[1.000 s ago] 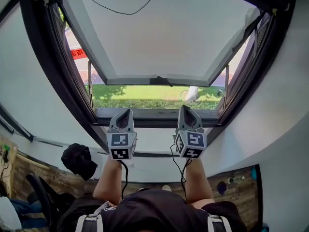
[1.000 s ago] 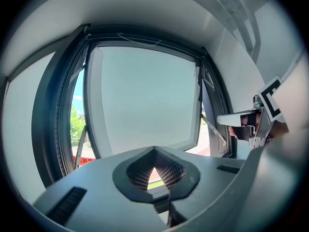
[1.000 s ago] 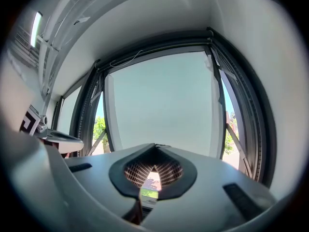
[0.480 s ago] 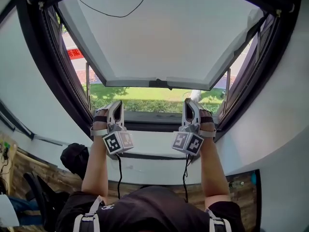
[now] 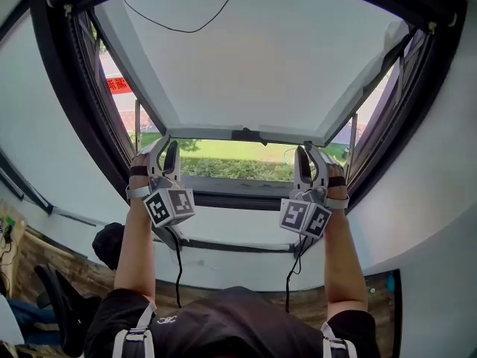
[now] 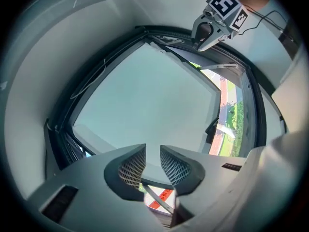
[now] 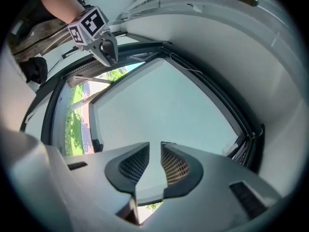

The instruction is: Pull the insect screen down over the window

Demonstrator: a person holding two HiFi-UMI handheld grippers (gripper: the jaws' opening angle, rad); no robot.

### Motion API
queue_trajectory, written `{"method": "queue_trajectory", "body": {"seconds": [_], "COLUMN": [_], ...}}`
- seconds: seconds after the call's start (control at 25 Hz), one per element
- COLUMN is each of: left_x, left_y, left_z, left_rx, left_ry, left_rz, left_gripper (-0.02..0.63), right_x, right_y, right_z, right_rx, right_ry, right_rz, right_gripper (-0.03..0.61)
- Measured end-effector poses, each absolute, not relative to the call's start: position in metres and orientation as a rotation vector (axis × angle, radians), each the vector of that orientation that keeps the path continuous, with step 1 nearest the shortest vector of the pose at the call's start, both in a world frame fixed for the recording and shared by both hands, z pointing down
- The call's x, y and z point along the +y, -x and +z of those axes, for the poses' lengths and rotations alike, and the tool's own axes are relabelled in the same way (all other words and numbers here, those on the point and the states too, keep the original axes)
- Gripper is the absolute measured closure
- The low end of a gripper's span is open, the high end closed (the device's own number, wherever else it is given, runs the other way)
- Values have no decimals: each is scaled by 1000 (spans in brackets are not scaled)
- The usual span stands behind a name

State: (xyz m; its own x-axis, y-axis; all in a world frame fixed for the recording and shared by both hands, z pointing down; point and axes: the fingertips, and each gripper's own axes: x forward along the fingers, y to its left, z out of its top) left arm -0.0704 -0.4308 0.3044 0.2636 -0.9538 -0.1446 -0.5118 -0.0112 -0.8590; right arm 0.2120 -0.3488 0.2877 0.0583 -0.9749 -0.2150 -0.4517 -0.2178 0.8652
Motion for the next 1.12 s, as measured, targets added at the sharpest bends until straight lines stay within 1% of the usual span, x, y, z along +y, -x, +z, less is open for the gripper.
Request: {"method": "queue_trajectory", "body": {"seconds": [0.12, 0.16, 0.2, 0.36, 0.56, 0.72, 0.92, 1.12], "left_x": [-430, -430, -429, -422, -421, -417, -426, -444], "left_y": [73, 75, 77, 88, 103, 122, 143, 147], "left_z": [263, 248, 232, 164, 82, 16, -37, -57], "left_rx": [1378, 1383, 1389, 1413, 1415, 1398, 1389, 1355], "left_ry": [1552, 1520, 1494, 1383, 1269, 1288, 1264, 1164], "left_rz": [-575, -563, -549, -450, -390, -349, -411, -578], "left_gripper": [506, 508, 525, 525, 521, 517, 532, 534], "right_x": [-347, -347, -346, -342, -330, -325, -320, -327], "right_y": [-220, -223, -227, -239, -234, -230, -217, -225], "right_z": [249, 234, 220, 157, 87, 35, -18, -51], "right_rx": [-1369, -1342, -1309, -1159, -1067, -1008, -939, -958], "right_ry": [-1749, -1754, -1760, -1783, -1785, -1771, -1709, -1658], "right_rz": [-1173, -1198, -1222, -1321, -1445, -1500, -1566, -1477], "right_gripper": [488, 488, 488, 488, 488, 488, 488, 476]}}
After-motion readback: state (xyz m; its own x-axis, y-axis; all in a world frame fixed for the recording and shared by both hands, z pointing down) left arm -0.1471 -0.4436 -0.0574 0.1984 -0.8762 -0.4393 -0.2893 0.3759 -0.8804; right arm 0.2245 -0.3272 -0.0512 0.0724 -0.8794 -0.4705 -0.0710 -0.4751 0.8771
